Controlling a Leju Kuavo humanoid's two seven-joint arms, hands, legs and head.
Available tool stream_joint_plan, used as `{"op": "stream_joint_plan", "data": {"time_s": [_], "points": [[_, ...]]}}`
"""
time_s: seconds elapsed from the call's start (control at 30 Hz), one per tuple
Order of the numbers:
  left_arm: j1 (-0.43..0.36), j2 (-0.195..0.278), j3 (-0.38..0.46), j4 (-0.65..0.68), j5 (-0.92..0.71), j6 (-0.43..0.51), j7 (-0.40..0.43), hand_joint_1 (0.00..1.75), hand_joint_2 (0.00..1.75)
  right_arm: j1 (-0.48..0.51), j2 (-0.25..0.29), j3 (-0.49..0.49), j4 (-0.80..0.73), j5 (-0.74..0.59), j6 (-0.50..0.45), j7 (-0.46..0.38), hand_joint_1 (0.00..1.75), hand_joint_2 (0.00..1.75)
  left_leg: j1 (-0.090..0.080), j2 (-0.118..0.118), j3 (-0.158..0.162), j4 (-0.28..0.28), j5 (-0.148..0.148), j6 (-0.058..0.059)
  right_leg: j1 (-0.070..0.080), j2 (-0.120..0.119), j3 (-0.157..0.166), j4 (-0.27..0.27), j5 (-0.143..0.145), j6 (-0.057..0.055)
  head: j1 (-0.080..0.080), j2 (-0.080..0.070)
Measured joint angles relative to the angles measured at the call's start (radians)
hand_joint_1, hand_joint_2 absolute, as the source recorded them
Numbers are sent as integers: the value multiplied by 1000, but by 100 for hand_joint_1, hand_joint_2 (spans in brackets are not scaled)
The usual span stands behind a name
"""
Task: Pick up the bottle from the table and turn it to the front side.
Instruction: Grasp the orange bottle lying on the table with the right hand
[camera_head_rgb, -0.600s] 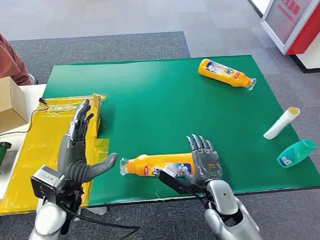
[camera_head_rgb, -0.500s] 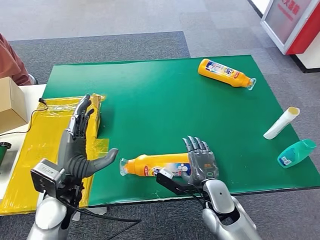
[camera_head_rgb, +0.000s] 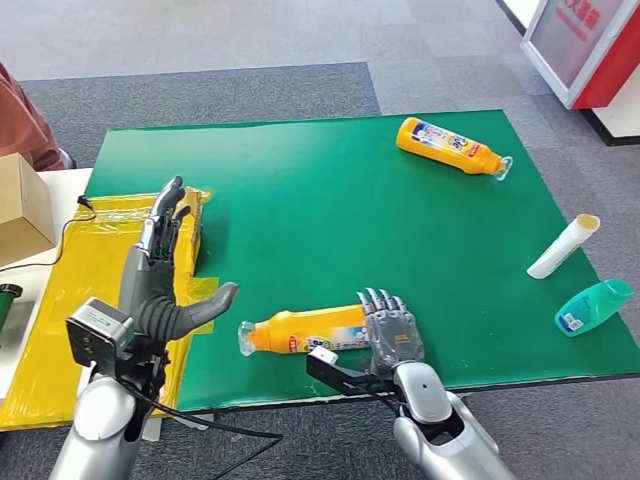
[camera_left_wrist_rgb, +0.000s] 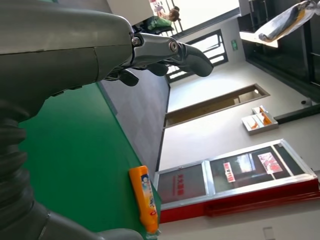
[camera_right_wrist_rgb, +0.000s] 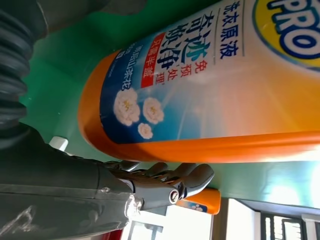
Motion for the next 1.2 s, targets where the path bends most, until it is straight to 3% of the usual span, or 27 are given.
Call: {"op": "stream_joint_plan", "data": {"time_s": [0.57, 0.7, 1.03, 1.2], "points": [[-9, 0, 0, 8, 2, -6, 0, 0, 175, -30, 18, 6, 61, -4, -2, -1, 0, 175, 0, 0, 1, 0, 0, 0, 0, 0, 0, 0, 0, 0, 0, 0], [-13, 0, -1, 8, 3, -9, 2, 0, 175, -46, 27, 10, 90, -6, -10, -8, 175, 175, 0, 0, 1, 0, 1, -1, 0, 0, 0, 0, 1, -1, 0, 0], [-11, 4, -6, 8, 13, -3, 9, 0, 175, -66, 38, 19, 136, -26, -46, -13, 175, 175, 0, 0, 1, 0, 1, -1, 0, 0, 1, 0, 1, -1, 0, 0], [14, 7, -2, 7, 13, 3, 9, 0, 175, -30, 32, -23, 113, -62, -77, -23, 175, 175, 0, 0, 2, 0, 1, 0, 0, 0, 2, 0, 1, -1, 0, 0]]}}
